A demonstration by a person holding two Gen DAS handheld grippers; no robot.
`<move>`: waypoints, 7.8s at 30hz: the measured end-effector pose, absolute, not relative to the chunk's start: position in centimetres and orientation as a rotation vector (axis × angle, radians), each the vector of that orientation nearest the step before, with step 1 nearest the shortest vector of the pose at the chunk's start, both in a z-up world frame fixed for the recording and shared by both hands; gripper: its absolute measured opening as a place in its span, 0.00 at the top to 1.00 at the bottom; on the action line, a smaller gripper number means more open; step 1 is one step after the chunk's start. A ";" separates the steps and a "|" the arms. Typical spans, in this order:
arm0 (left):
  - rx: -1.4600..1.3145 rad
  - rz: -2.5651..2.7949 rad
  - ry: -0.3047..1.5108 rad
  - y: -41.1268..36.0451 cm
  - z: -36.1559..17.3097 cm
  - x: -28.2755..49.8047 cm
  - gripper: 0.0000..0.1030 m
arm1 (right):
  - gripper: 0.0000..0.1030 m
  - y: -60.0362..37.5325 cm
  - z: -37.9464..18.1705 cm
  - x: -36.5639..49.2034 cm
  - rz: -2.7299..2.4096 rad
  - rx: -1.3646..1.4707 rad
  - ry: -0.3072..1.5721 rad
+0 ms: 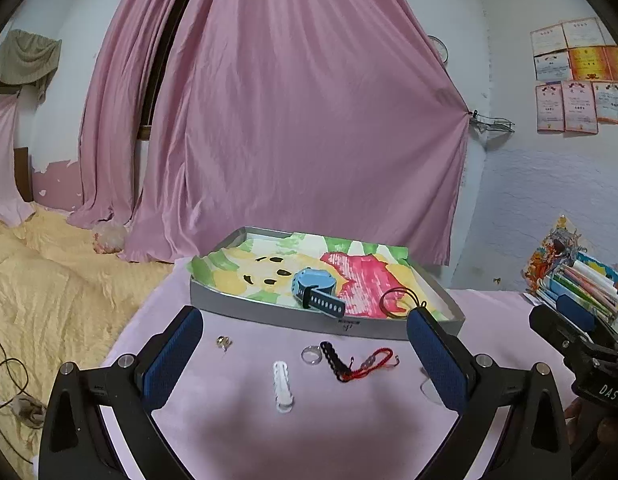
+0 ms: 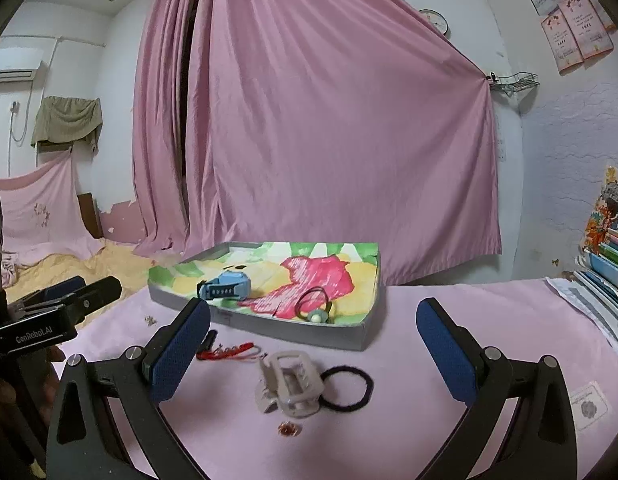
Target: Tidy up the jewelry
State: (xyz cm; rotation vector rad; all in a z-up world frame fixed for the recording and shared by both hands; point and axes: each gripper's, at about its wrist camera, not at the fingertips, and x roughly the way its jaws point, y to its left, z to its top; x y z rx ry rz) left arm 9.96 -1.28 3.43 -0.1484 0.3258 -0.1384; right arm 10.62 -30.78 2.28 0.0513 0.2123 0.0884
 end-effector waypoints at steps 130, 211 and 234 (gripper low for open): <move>-0.119 -0.212 0.780 -1.6 0.3 27.4 0.86 | 0.87 -24.7 -0.9 32.3 0.323 -0.082 0.830; -0.133 -0.098 0.514 0.4 0.3 12.1 0.01 | 0.02 -28.8 -0.3 12.7 0.160 0.059 0.421; -0.086 -0.069 0.804 1.9 -1.3 20.1 0.08 | 0.02 -27.8 -2.7 17.7 0.216 0.129 0.657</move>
